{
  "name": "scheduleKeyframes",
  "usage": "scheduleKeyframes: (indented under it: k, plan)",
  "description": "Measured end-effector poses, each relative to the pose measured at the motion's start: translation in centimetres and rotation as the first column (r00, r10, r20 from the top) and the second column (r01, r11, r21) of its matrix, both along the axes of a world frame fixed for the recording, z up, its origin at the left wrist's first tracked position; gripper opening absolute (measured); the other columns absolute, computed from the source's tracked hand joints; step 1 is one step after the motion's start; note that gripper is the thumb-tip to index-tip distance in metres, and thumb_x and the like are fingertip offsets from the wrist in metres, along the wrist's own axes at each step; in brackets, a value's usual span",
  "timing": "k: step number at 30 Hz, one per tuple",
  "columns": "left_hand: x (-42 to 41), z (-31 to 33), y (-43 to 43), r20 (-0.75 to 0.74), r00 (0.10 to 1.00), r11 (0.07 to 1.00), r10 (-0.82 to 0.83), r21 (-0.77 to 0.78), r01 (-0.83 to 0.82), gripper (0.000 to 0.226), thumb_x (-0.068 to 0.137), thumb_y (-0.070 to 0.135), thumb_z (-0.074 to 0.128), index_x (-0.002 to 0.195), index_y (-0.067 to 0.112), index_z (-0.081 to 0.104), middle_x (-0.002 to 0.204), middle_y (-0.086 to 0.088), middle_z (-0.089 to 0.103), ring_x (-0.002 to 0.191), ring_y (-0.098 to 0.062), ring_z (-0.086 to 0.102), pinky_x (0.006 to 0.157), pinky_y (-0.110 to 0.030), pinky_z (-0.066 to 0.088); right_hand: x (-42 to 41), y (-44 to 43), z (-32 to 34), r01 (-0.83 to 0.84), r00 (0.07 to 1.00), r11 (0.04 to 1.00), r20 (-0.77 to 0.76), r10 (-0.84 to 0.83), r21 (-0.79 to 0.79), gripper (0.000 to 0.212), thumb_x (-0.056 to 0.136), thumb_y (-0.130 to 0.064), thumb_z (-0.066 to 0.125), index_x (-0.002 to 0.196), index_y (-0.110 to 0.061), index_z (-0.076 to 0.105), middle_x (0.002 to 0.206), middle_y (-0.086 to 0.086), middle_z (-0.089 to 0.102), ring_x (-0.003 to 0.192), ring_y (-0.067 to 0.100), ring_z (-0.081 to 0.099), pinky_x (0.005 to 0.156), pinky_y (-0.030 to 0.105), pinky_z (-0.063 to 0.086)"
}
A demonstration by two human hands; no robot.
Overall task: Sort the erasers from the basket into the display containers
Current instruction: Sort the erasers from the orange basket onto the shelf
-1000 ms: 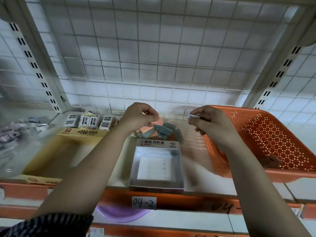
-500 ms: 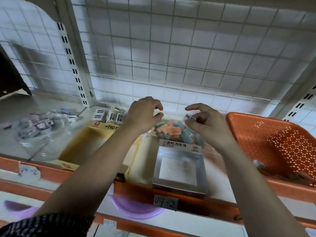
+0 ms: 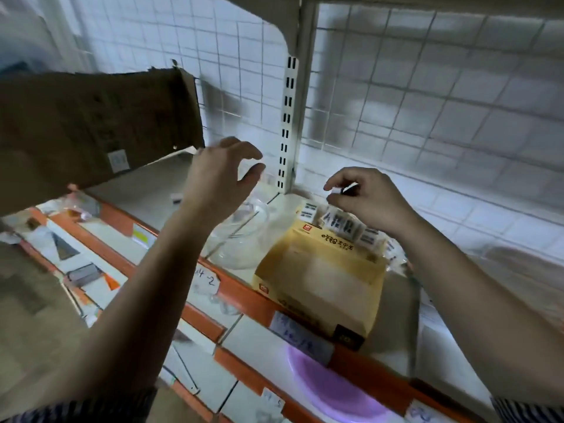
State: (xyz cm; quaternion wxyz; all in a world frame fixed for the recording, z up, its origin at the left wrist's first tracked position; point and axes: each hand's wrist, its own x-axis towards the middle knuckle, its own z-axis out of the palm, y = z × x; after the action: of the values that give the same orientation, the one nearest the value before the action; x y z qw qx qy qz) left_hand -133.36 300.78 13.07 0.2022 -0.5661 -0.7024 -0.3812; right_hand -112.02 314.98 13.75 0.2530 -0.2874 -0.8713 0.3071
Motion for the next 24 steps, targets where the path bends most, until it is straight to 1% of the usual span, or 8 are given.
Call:
scheduleKeyframes:
  k: [2,5,9,11,15,18,21,24]
  plan:
    - [-2.8,-0.6,-1.0,-0.001,0.999,0.999,0.047,-0.012,-0.047,0.024,0.092,0.031,0.06,0.107,0.016,0.071,0.105,-0.002,0.069,0.09,-0.019,0.065,0.075,-0.03,0.05,-3.1,0.1,0.1,-0.032,0.999,0.999,0.03,0.032,0.02,0.009,0.08,-0.018,0.077,0.087,-0.019,0.072,0.08,-0.008,0.064,0.071,0.006,0.059,0.065,0.014,0.043]
    - [-6.5,-1.9,-1.7,0.022,0.995,0.995,0.094,-0.027,-0.093,0.021,0.091,0.028,0.061,0.105,0.016,0.072,0.102,-0.002,0.069,0.088,-0.018,0.065,0.075,-0.031,0.051,-7.3,0.3,0.0,-0.059,0.997,0.998,0.04,0.06,-0.016,0.013,0.075,-0.018,0.082,0.08,-0.012,0.071,0.07,-0.008,0.063,0.063,0.005,0.055,0.063,0.02,0.044]
    - [-10.7,-4.6,-2.5,0.07,0.99,0.992,0.119,-0.047,-0.116,0.02,0.09,0.028,0.059,0.099,0.015,0.071,0.098,-0.001,0.07,0.083,-0.019,0.065,0.072,-0.035,0.053,-11.5,0.6,-0.6,-0.068,0.997,0.993,0.014,0.07,-0.095,0.021,0.075,-0.017,0.083,0.077,-0.006,0.066,0.073,0.008,0.072,0.066,0.013,0.067,0.059,0.021,0.05]
    - [-12.8,-6.7,-2.6,0.113,0.979,0.985,0.169,-0.041,-0.166,0.02,0.09,0.027,0.056,0.094,0.014,0.071,0.094,-0.002,0.071,0.082,-0.023,0.065,0.071,-0.036,0.052,-13.3,0.7,-1.1,-0.069,0.997,0.991,0.022,0.072,-0.118,0.021,0.078,-0.016,0.081,0.078,-0.005,0.064,0.072,0.01,0.072,0.068,0.016,0.071,0.06,0.022,0.056]
    - [-14.7,-11.1,-1.8,0.232,0.95,0.977,0.21,-0.016,-0.212,0.02,0.088,0.023,0.053,0.091,0.014,0.071,0.09,-0.004,0.071,0.08,-0.026,0.065,0.069,-0.031,0.046,-16.6,0.9,-2.1,-0.089,0.99,0.993,0.102,0.096,-0.077,0.014,0.081,-0.014,0.078,0.079,-0.008,0.065,0.078,0.011,0.071,0.074,0.024,0.072,0.06,0.027,0.059]
    - [-14.9,-12.3,-1.3,0.277,0.941,0.977,0.195,0.023,-0.21,0.015,0.09,0.014,0.057,0.095,0.012,0.071,0.091,-0.005,0.071,0.077,-0.023,0.064,0.067,-0.023,0.039,-18.8,1.0,-2.9,-0.11,0.979,0.994,0.169,0.111,-0.016,0.014,0.079,-0.017,0.079,0.078,-0.013,0.066,0.079,0.008,0.07,0.072,0.026,0.069,0.065,0.038,0.06]
    - [-15.0,-12.4,-1.2,0.272,0.943,0.975,0.191,0.057,-0.214,0.014,0.091,0.009,0.055,0.093,0.009,0.069,0.091,-0.007,0.071,0.078,-0.025,0.064,0.067,-0.027,0.043,-20.4,0.9,-3.5,-0.129,0.971,0.991,0.206,0.122,0.02,0.013,0.079,-0.017,0.078,0.079,-0.011,0.067,0.074,0.0,0.066,0.066,0.014,0.061,0.066,0.032,0.055]
    - [-14.7,-12.6,-1.4,0.269,0.943,0.973,0.195,0.07,-0.221,0.014,0.094,0.011,0.051,0.088,0.012,0.064,0.087,-0.003,0.069,0.074,-0.022,0.061,0.066,-0.037,0.048,-21.6,0.8,-4.2,-0.124,0.97,0.992,0.215,0.116,0.023,0.014,0.08,-0.017,0.078,0.08,-0.01,0.067,0.078,0.002,0.066,0.064,0.01,0.057,0.061,0.024,0.047]
